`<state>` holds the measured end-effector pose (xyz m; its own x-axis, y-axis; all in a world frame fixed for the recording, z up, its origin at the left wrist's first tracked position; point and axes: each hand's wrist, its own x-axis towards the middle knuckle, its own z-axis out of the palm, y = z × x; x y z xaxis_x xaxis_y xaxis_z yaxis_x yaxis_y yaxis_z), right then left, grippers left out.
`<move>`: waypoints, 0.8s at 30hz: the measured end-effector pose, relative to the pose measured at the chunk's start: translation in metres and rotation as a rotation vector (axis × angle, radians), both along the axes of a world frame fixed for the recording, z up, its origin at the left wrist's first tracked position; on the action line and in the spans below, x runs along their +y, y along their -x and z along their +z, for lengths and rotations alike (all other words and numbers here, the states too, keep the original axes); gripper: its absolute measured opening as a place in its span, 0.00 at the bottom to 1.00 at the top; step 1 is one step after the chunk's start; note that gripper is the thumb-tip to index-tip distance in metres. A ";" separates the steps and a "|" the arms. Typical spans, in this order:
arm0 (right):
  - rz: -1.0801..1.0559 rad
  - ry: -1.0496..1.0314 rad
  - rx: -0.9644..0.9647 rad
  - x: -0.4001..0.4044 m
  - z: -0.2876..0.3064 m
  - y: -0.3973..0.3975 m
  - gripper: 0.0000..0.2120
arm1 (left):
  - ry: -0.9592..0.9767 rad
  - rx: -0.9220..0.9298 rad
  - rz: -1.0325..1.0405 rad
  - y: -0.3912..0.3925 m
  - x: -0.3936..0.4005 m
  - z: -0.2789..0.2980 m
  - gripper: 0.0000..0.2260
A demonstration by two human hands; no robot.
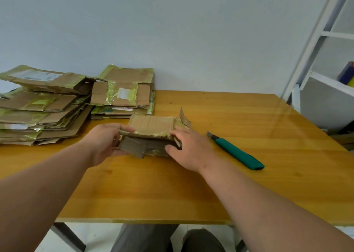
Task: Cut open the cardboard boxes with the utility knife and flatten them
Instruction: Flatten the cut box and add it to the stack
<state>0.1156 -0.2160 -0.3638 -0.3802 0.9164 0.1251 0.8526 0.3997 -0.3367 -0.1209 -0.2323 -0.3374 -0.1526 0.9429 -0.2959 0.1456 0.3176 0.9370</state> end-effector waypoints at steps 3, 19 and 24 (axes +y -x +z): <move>0.041 0.151 -0.108 -0.004 -0.010 0.005 0.35 | 0.088 0.142 0.007 0.006 -0.004 -0.002 0.11; -0.019 0.048 -0.131 0.016 -0.006 0.019 0.13 | 0.015 1.320 -0.758 -0.048 0.034 -0.019 0.33; -0.038 0.047 -0.087 0.029 -0.010 0.016 0.29 | 0.064 1.282 -0.759 -0.043 0.042 -0.015 0.32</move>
